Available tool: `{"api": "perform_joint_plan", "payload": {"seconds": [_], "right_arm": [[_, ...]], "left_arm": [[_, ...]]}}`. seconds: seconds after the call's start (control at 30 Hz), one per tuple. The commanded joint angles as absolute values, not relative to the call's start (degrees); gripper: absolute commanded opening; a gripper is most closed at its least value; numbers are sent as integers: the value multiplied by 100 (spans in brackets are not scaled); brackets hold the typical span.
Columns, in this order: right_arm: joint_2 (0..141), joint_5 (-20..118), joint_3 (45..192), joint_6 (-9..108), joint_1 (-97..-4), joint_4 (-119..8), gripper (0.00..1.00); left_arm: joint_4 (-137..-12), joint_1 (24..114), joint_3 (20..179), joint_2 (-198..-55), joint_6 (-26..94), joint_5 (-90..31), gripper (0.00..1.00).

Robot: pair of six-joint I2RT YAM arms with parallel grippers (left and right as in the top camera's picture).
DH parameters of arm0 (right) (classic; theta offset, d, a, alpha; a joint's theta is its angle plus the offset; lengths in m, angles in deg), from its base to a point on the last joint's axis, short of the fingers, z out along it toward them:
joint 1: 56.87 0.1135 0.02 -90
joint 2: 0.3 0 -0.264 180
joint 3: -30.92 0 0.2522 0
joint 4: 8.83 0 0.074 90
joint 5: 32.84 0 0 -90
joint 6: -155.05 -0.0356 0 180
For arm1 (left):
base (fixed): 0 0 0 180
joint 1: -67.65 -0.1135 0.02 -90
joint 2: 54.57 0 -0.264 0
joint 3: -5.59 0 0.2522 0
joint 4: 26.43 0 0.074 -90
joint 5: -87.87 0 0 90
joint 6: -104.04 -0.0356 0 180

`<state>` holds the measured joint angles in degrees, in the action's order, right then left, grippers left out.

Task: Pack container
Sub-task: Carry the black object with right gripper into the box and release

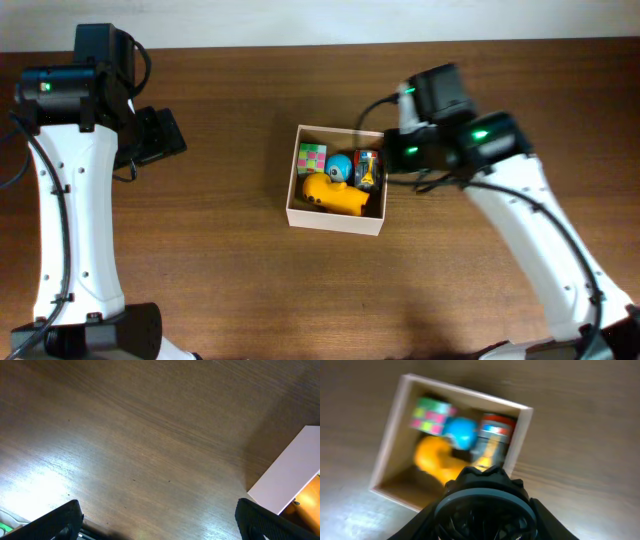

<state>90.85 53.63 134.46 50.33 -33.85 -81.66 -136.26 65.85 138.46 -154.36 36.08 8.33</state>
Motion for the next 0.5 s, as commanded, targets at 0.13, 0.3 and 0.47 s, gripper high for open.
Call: {"api": "perform_joint_plan", "payload": {"seconds": [0.13, 0.3, 0.47], "right_arm": [[10141, 5656, 13317, 5170, -2615, -7471, 45], [10753, 5665, 13319, 5387, -2644, -6903, 60], [10681, 5359, 13380, 5433, -2650, -6839, 62]], "left_arm": [[-13628, 6572, 13940, -15397, 3538, 813, 99], [-13628, 6572, 13940, -15397, 3541, 813, 99], [-13628, 6572, 13940, -15397, 3541, 813, 99]]}}
